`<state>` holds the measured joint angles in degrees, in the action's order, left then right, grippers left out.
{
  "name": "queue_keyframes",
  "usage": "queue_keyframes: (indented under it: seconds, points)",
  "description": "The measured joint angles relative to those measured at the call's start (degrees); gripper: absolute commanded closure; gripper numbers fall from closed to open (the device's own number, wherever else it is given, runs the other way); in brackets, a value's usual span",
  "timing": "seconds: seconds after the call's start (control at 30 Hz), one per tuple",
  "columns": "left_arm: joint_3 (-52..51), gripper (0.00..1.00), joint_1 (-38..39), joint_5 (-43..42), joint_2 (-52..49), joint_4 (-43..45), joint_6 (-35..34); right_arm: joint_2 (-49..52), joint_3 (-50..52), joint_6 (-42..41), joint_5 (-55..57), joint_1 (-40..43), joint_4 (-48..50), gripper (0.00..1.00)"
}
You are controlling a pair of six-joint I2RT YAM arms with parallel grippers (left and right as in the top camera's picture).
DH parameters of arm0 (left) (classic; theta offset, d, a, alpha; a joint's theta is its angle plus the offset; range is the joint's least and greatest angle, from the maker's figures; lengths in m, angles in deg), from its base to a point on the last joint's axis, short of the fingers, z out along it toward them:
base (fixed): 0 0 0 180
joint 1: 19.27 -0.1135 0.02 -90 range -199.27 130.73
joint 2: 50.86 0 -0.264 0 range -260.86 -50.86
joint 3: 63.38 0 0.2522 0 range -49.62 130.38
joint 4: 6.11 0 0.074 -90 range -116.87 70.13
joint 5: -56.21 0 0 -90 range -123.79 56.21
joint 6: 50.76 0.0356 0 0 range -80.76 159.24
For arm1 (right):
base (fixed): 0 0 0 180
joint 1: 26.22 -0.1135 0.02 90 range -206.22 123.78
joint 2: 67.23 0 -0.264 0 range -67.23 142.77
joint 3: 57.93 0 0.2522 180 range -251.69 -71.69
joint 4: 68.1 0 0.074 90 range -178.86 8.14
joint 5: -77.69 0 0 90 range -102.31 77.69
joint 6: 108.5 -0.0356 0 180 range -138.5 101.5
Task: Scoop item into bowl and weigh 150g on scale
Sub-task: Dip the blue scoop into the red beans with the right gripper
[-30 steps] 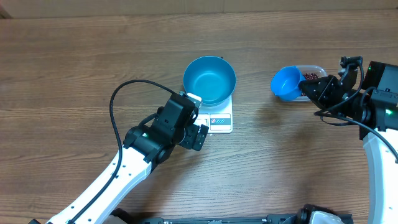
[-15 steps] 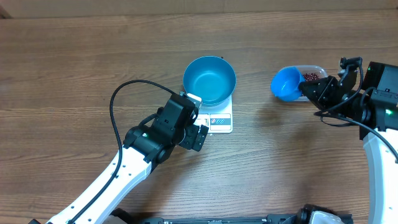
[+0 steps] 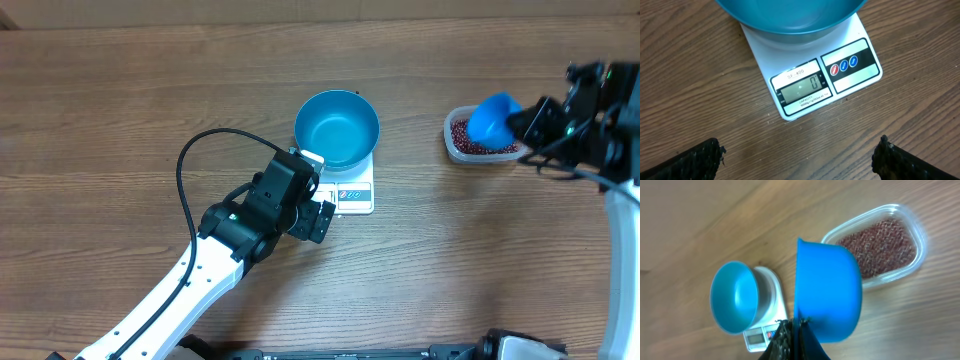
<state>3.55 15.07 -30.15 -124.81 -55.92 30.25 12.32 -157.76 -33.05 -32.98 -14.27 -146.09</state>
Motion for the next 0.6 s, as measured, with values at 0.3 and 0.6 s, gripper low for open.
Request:
queue_keyframes:
  seconds: [0.3,0.6]
  points:
    - [0.0,0.0,0.0,0.0,0.0,0.02,0.0,10.12,-9.86,10.4,13.42,-1.22,-3.85,0.96]
    - [0.0,0.01,0.0,0.0,0.0,0.02,0.0,18.58,-9.86,19.58,17.09,-1.25,-3.32,0.96]
